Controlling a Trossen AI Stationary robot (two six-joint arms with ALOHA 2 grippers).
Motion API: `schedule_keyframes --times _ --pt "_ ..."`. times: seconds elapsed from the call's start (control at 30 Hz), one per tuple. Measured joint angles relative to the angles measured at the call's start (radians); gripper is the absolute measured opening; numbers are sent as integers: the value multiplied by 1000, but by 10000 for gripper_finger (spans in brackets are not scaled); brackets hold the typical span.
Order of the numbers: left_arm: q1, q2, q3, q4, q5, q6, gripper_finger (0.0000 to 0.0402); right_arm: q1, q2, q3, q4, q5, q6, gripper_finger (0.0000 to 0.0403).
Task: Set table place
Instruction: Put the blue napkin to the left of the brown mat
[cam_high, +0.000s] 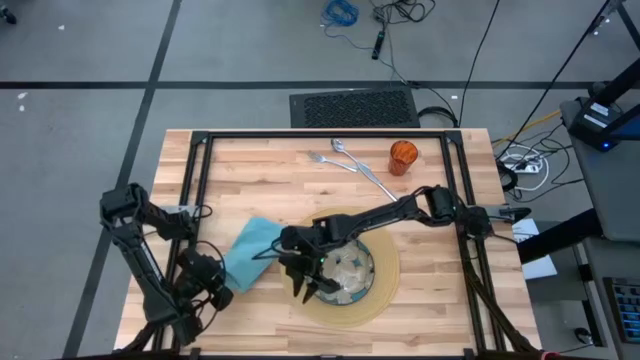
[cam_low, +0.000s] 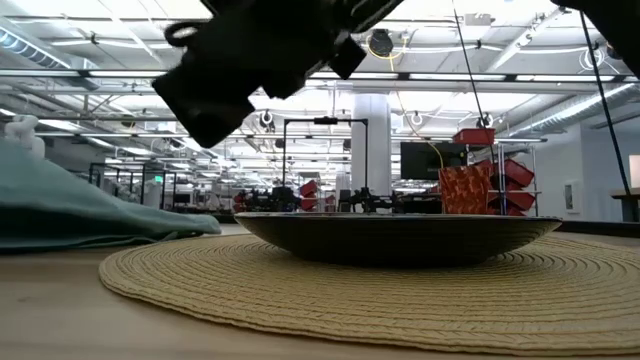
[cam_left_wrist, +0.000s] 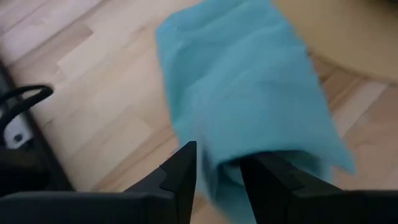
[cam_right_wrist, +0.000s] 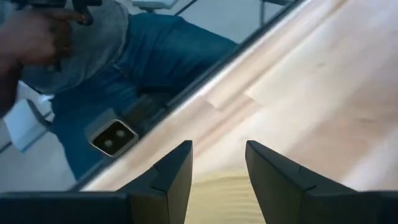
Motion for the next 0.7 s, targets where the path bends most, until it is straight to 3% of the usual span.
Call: schedule_keyframes --times 0.23,0.5,0.6,0.7 --pt "-24 -39 2 -63 54 -16 107 -112 0 0 35 -5 1 141" --pt "65 -175 -10 -183 36 -20 107 -213 -2 0 201 6 329 141" --pt "111 -270 -75 -199 -45 -12 107 -238 -2 0 152 41 363 141" --pt "125 -318 -115 -191 -46 -4 107 -252 -2 0 53 102 334 141"
